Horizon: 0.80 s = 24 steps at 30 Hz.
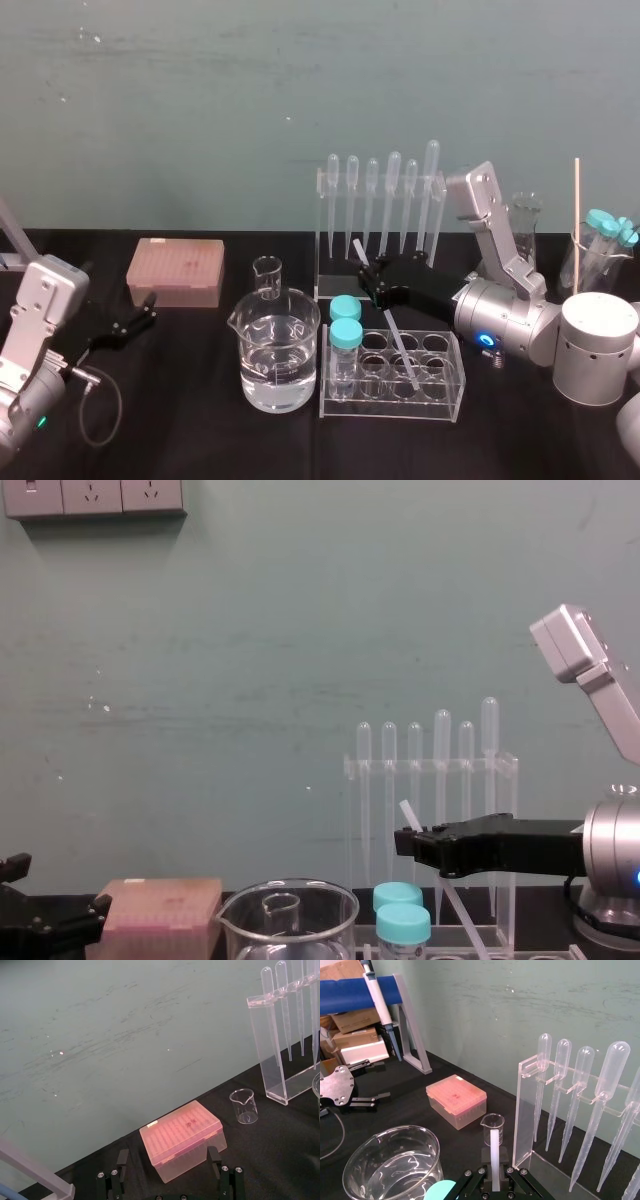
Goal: Pick up the stirring rod with one hand, then place it down.
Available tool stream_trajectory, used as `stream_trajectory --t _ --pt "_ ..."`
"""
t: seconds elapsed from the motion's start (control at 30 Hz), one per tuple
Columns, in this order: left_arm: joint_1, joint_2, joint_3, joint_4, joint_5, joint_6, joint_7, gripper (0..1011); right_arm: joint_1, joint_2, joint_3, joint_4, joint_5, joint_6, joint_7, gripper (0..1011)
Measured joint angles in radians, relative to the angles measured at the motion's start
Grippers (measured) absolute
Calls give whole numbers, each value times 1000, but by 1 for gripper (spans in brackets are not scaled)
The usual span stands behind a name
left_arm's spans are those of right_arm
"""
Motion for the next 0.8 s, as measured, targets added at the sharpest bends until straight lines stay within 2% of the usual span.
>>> stream_trajectory --t 0.1,0.17,0.4,0.43,0.63,0.8 --pt "0 0 0 0 0 0 0 1000 0 0 0 0 0 0 0 69" --pt "0 0 0 0 0 0 0 1000 -6 -1 6 -1 -2 -19 -4 70" --pt "0 0 0 0 0 0 0 1000 -63 -15 58 -24 -9 -190 -19 69" --pt "0 0 0 0 0 0 0 1000 -80 -18 72 -32 -7 -233 -18 70" --pt "0 0 0 0 0 0 0 1000 -157 -30 133 -71 31 -387 8 69" --pt "0 0 0 0 0 0 0 1000 -190 -35 171 -104 52 -452 27 69"
